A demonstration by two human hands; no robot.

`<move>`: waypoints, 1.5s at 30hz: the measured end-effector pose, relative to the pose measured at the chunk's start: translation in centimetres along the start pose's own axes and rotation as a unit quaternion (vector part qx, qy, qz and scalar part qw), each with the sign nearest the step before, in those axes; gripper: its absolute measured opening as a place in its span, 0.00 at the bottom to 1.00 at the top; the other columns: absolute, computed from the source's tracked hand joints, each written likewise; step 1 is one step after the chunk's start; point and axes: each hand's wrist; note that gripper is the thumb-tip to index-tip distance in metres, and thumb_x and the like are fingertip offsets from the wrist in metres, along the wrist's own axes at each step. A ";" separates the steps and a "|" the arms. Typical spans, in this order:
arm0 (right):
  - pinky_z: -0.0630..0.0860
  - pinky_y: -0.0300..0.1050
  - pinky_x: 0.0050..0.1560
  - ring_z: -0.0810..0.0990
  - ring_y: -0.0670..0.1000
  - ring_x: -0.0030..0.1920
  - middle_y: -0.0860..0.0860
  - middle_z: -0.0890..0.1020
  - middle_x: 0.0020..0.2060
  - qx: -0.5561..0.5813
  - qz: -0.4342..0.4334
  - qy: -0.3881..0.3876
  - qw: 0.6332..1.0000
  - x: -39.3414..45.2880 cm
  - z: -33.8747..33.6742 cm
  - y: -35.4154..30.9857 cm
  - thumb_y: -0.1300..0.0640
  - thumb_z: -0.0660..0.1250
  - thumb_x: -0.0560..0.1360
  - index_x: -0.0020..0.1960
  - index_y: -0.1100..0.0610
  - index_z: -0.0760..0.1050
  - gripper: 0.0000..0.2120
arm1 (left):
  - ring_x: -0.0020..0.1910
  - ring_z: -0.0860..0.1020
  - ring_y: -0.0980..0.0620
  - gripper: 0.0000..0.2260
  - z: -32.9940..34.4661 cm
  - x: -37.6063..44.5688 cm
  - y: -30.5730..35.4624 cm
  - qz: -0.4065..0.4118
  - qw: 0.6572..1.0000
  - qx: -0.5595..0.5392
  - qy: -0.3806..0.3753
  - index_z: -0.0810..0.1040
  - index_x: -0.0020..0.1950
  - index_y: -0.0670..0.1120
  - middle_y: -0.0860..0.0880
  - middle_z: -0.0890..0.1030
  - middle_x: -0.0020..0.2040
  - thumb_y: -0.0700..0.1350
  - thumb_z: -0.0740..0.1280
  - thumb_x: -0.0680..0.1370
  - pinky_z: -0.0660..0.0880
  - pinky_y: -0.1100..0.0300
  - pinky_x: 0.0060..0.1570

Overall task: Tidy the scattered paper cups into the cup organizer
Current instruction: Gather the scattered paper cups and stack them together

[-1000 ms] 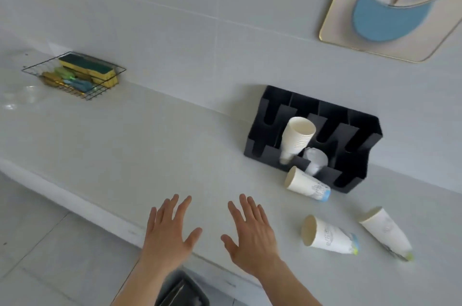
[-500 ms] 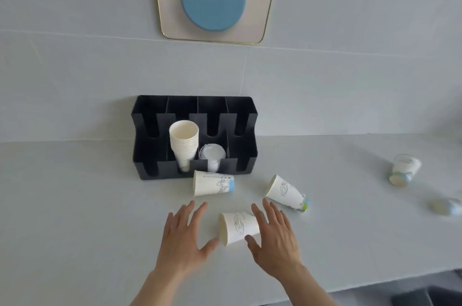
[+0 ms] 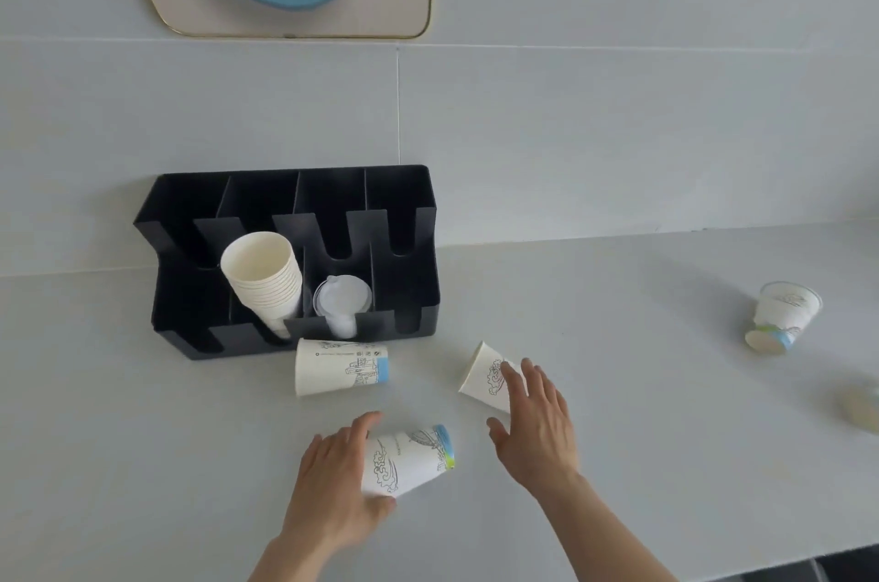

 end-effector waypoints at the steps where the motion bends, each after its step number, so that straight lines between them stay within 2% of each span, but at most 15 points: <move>1: 0.61 0.52 0.78 0.61 0.59 0.80 0.57 0.62 0.80 0.013 0.003 -0.016 1.000 0.7 0.1 0.2 0.48 0.71 0.76 0.80 0.54 0.59 0.38 | 0.63 0.73 0.52 0.41 -0.2 0.1 0.1 -0.008 1.000 -0.004 0.003 0.58 0.72 0.57 0.57 0.73 0.63 0.61 0.69 0.62 0.63 0.55 0.70; 3: 0.57 0.50 0.79 0.58 0.57 0.80 0.55 0.61 0.80 0.036 0.014 -0.033 0.999 1.9 0.4 0.6 0.47 0.69 0.78 0.82 0.53 0.54 0.39 | 0.55 0.74 0.51 0.34 -0.9 0.3 0.3 -0.023 1.000 -0.012 0.011 0.62 0.64 0.56 0.57 0.73 0.57 0.61 0.69 0.61 0.68 0.57 0.59; 6: 0.63 0.48 0.75 0.66 0.55 0.75 0.52 0.67 0.74 0.041 0.017 -0.046 0.998 2.9 0.7 0.5 0.47 0.71 0.77 0.81 0.52 0.54 0.39 | 0.55 0.71 0.53 0.30 -2.1 0.3 0.1 -0.031 0.998 -0.047 0.021 0.65 0.60 0.57 0.58 0.69 0.56 0.60 0.69 0.61 0.72 0.57 0.53; 11: 0.70 0.45 0.63 0.72 0.55 0.65 0.50 0.74 0.64 0.035 0.034 -0.068 0.997 2.9 1.5 0.0 0.50 0.72 0.75 0.80 0.51 0.54 0.40 | 0.61 0.66 0.57 0.32 -3.2 0.0 0.6 -0.009 0.994 -0.083 0.064 0.67 0.65 0.59 0.61 0.64 0.61 0.58 0.70 0.62 0.75 0.57 0.55; 14: 0.71 0.47 0.63 0.72 0.56 0.64 0.52 0.74 0.65 0.138 0.044 -0.052 0.988 2.5 1.5 -0.9 0.51 0.75 0.70 0.81 0.53 0.55 0.45 | 0.61 0.65 0.56 0.39 -3.7 0.0 1.2 0.008 0.993 -0.086 0.085 0.61 0.71 0.57 0.60 0.66 0.63 0.57 0.71 0.63 0.70 0.61 0.60; 16: 0.73 0.48 0.61 0.73 0.56 0.64 0.52 0.74 0.63 0.235 0.034 -0.021 0.971 2.3 0.7 -2.1 0.54 0.78 0.67 0.80 0.54 0.58 0.47 | 0.62 0.66 0.55 0.40 -4.0 0.2 1.5 0.020 0.993 -0.072 0.089 0.60 0.72 0.55 0.61 0.66 0.64 0.58 0.71 0.62 0.67 0.61 0.63; 19: 0.77 0.47 0.57 0.75 0.49 0.60 0.45 0.73 0.62 0.358 -0.001 0.030 0.933 1.9 -1.9 -4.8 0.56 0.79 0.66 0.77 0.50 0.62 0.44 | 0.65 0.66 0.53 0.39 -4.4 0.4 1.6 0.046 0.994 -0.033 0.093 0.62 0.71 0.52 0.59 0.68 0.65 0.60 0.70 0.63 0.64 0.61 0.65; 21: 0.79 0.43 0.55 0.77 0.44 0.57 0.41 0.74 0.61 0.421 -0.027 0.044 0.906 1.0 -4.1 -6.8 0.54 0.80 0.66 0.73 0.47 0.65 0.41 | 0.68 0.66 0.52 0.41 -4.5 0.3 1.5 0.070 0.992 -0.014 0.103 0.65 0.73 0.52 0.56 0.68 0.69 0.62 0.71 0.63 0.64 0.60 0.68; 24: 0.79 0.39 0.53 0.79 0.45 0.58 0.39 0.76 0.62 0.472 -0.069 0.037 0.878 -0.8 -6.1 -9.4 0.49 0.81 0.65 0.70 0.45 0.67 0.39 | 0.69 0.66 0.52 0.45 -4.0 -0.4 1.3 0.089 0.989 -0.039 0.115 0.61 0.74 0.54 0.56 0.66 0.70 0.62 0.74 0.61 0.65 0.58 0.69; 27: 0.80 0.39 0.54 0.79 0.46 0.59 0.37 0.76 0.60 0.462 -0.089 0.021 0.882 -2.8 -5.7 -11.2 0.47 0.81 0.64 0.67 0.42 0.66 0.37 | 0.66 0.68 0.55 0.49 -3.8 -1.3 0.9 0.090 0.981 -0.102 0.138 0.59 0.74 0.54 0.60 0.68 0.66 0.61 0.78 0.59 0.66 0.60 0.65; 30: 0.77 0.33 0.54 0.78 0.42 0.59 0.32 0.75 0.60 0.437 -0.091 0.001 0.895 -4.3 -4.2 -12.1 0.49 0.81 0.64 0.64 0.34 0.64 0.37 | 0.62 0.67 0.61 0.53 -4.0 -2.1 0.3 0.078 0.970 -0.172 0.151 0.56 0.77 0.52 0.67 0.64 0.61 0.58 0.78 0.58 0.67 0.62 0.63; 33: 0.76 0.35 0.59 0.76 0.40 0.63 0.35 0.76 0.62 0.406 -0.106 -0.027 0.907 -4.9 -2.6 -11.6 0.48 0.80 0.64 0.68 0.36 0.65 0.38 | 0.64 0.66 0.67 0.52 -3.7 -2.3 0.2 0.075 0.962 -0.206 0.161 0.56 0.79 0.57 0.73 0.62 0.63 0.61 0.77 0.59 0.71 0.62 0.64; 36: 0.76 0.40 0.62 0.74 0.39 0.65 0.37 0.73 0.66 0.372 -0.122 -0.055 0.919 -5.5 -1.3 -11.5 0.40 0.78 0.65 0.74 0.42 0.65 0.42 | 0.67 0.67 0.66 0.58 -3.2 -2.9 -1.0 0.055 0.955 -0.238 0.171 0.46 0.79 0.65 0.78 0.60 0.65 0.57 0.81 0.60 0.71 0.63 0.62; 40: 0.76 0.43 0.63 0.74 0.39 0.67 0.34 0.72 0.67 0.355 -0.108 -0.076 0.925 -5.8 0.2 -11.4 0.32 0.75 0.67 0.76 0.40 0.63 0.42 | 0.64 0.72 0.63 0.59 -3.7 -3.7 -1.7 0.054 0.950 -0.251 0.177 0.43 0.77 0.67 0.67 0.68 0.68 0.59 0.82 0.59 0.74 0.63 0.59; 45: 0.77 0.40 0.59 0.76 0.39 0.63 0.34 0.75 0.65 0.335 -0.101 -0.112 0.930 -5.2 0.7 -11.1 0.23 0.67 0.67 0.71 0.35 0.67 0.37 | 0.63 0.73 0.60 0.49 -3.5 -3.6 -2.7 0.053 0.955 -0.218 0.193 0.55 0.73 0.70 0.63 0.69 0.65 0.58 0.82 0.61 0.73 0.66 0.54</move>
Point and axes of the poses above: each hand's wrist, its own x-axis towards the middle knuckle, its own z-axis out of the palm, y = z × x
